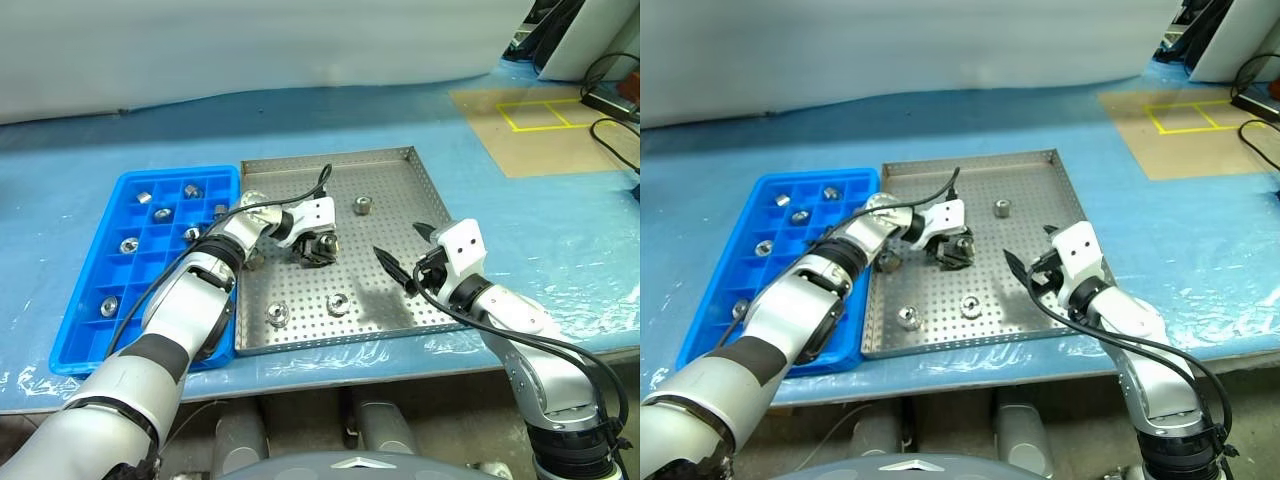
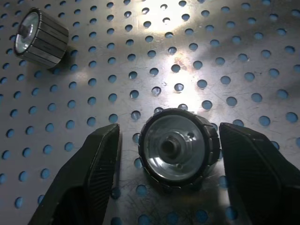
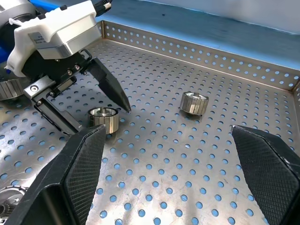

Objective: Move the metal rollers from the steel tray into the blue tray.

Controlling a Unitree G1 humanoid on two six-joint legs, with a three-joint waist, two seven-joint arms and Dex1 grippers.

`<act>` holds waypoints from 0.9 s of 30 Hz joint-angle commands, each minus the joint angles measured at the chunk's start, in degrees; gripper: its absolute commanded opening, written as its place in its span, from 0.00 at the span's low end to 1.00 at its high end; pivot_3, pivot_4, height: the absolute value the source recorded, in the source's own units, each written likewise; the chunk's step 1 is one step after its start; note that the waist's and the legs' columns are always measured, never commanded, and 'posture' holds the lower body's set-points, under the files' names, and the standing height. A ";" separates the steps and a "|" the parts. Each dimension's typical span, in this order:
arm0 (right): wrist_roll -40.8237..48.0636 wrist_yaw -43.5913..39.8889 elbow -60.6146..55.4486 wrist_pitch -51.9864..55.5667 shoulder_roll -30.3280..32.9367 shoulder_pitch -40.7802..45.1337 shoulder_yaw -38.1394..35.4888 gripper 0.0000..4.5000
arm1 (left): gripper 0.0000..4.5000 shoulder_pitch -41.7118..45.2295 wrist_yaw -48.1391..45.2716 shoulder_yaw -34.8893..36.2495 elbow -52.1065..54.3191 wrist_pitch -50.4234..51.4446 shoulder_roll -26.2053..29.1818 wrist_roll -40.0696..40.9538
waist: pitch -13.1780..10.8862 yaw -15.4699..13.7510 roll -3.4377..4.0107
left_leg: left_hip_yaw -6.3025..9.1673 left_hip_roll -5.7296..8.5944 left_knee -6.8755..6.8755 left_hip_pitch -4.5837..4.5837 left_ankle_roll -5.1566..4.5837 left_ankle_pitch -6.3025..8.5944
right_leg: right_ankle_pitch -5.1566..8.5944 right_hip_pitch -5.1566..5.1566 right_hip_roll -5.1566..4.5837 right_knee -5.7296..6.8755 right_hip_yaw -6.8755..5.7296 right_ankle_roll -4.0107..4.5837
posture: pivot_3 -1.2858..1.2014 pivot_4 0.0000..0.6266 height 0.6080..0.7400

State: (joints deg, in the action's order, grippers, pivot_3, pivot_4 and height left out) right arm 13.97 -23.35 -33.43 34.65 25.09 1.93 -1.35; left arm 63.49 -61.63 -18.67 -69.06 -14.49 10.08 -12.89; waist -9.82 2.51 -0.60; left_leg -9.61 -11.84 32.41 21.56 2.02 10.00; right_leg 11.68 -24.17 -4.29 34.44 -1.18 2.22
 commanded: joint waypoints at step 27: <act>5.29 -6.95 1.15 1.22 1.50 4.36 1.42 1.00 | 0.42 -3.22 -13.34 7.66 14.50 4.41 4.32 9.34 | -0.01 -0.15 0.01 | -0.02 -0.02 -0.21 0.17 -0.10 0.05 | -0.04 -0.07 0.00 -0.33 -0.04 0.00 | 0.35 0.24 1.00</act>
State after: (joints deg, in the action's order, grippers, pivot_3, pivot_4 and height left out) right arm 18.12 -29.52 -31.41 36.14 25.98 4.93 0.53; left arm 60.12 -74.38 -12.96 -58.93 -10.90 13.22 -5.89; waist -9.83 2.36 -0.58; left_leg -9.64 -11.87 32.18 21.72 1.92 10.05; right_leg 11.64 -24.24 -4.29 34.11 -1.22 2.22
